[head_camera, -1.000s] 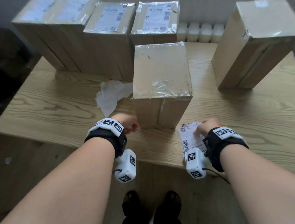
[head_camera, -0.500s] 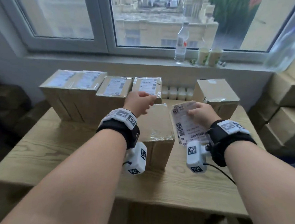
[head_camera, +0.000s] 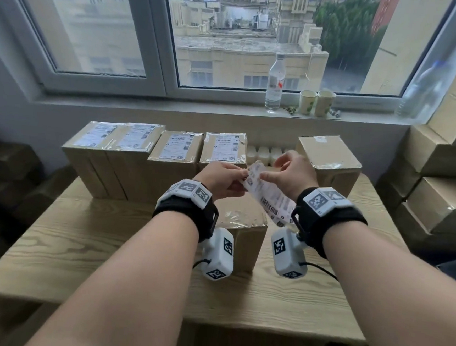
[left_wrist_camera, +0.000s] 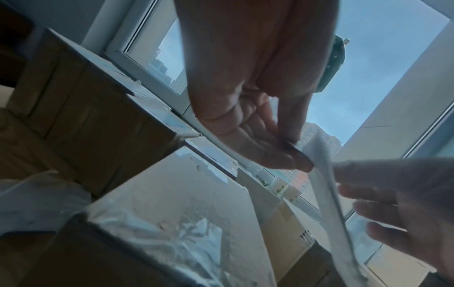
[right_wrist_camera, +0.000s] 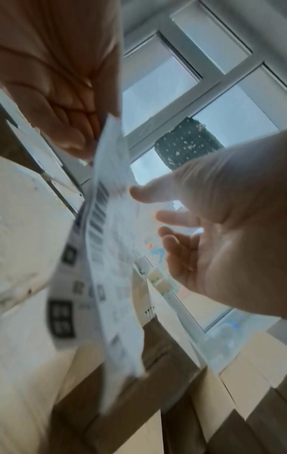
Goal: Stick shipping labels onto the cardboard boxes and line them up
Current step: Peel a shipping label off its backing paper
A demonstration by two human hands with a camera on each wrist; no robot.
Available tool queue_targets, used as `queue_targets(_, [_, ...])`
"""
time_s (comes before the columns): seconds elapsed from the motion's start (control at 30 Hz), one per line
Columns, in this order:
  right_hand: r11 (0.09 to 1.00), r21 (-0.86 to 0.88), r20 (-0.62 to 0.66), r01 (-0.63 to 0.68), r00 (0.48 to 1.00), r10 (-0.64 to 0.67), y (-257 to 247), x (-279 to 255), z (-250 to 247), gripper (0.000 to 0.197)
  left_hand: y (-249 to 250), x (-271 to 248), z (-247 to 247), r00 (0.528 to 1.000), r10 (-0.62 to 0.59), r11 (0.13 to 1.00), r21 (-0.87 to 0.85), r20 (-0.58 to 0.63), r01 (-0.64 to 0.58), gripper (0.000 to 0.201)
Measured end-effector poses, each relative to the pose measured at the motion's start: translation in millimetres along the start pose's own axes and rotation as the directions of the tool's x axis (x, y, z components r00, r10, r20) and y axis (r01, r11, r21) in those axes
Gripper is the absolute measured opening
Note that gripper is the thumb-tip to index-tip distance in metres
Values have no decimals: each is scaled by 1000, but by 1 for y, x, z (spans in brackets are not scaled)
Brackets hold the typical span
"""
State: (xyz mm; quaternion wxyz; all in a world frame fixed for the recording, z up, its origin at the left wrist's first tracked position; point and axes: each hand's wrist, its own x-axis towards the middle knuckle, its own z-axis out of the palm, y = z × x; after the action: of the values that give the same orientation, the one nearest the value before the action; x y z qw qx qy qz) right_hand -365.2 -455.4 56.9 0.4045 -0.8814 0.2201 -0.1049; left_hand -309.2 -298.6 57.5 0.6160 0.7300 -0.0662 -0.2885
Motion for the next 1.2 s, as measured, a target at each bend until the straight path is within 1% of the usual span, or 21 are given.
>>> queue_targets(0.03, [1000,-17,-59,15,998,-16,-3,1,2,38,1,0,0,1000,7,999,-45,2,-7,14])
queue_targets(0.07, [999,-28,-74,31,997,-33,-6,2,4,36,2,-1,0,1000,18,996,-86,3,-18,12])
queue_targets(0.13, [998,2,11,60,998,-60,-13,2,9,35,5,-1,0,999,45,988,-149,-2,-44,10])
queue_targets(0.2, [991,118,83,61,994,-71,-19,2,12,39,9,0,-2,998,63,982,-176,-6,-63,9])
queue_targets(0.3, [984,170,99,59,992,-77,-23,4,12,32,12,0,-5,997,73,977,-200,0,-71,7])
queue_targets(0.37, [985,166,80,51,995,-65,-25,6,11,15,11,2,-7,998,67,971,-227,-15,-68,12])
queue_targets(0.4, [990,130,62,62,996,-70,-25,7,11,12,11,4,-9,998,62,969,-239,-27,-66,13])
queue_targets(0.5, [997,9,-15,77,997,-77,-26,8,10,13,10,5,-14,995,46,965,-254,-91,-68,12])
queue_targets(0.57, [999,8,-50,46,998,-46,-25,12,12,14,7,8,-23,985,17,966,-250,-172,-61,14])
queue_targets(0.6, [999,23,-75,29,997,-27,-26,14,13,14,4,11,-30,973,-1,969,-242,-230,-56,17])
queue_targets(0.67, [998,52,-146,19,989,-11,-29,18,16,13,-4,19,-49,927,-45,981,-190,-372,-29,22])
queue_targets(0.73, [995,97,-212,12,977,8,-32,25,19,12,-16,27,-75,863,-118,985,-169,-492,38,25])
queue_targets(0.8, [990,141,-228,12,973,21,-36,30,26,13,-31,32,-103,797,-216,965,-248,-564,86,27])
queue_targets(0.9, [986,153,-173,61,984,-34,-40,36,43,10,-56,36,-133,773,-320,929,-341,-548,143,27])
queue_targets(0.93, [987,141,-153,79,986,-57,-42,35,48,11,-64,36,-138,751,-359,914,-373,-555,161,26])
queue_targets(1.0, [987,127,-116,99,990,-85,-47,31,59,19,-83,40,-149,715,-418,883,-436,-560,175,21])
queue_targets(1.03, [986,133,-102,102,991,-88,-47,31,64,26,-92,43,-153,705,-434,873,-455,-560,176,21])
queue_targets(1.1, [983,159,-91,88,993,-74,-49,28,72,41,-110,48,-161,667,-478,853,-482,-572,198,23])
queue_targets(1.13, [982,173,-92,80,994,-64,-49,29,76,44,-118,48,-164,651,-493,846,-491,-576,207,23])
queue_targets(1.17, [982,177,-92,70,994,-54,-47,31,80,42,-126,49,-166,645,-505,842,-493,-573,220,24])
queue_targets(1.2, [984,165,-84,62,995,-48,-45,33,84,33,-134,51,-169,651,-510,840,-487,-563,237,26])
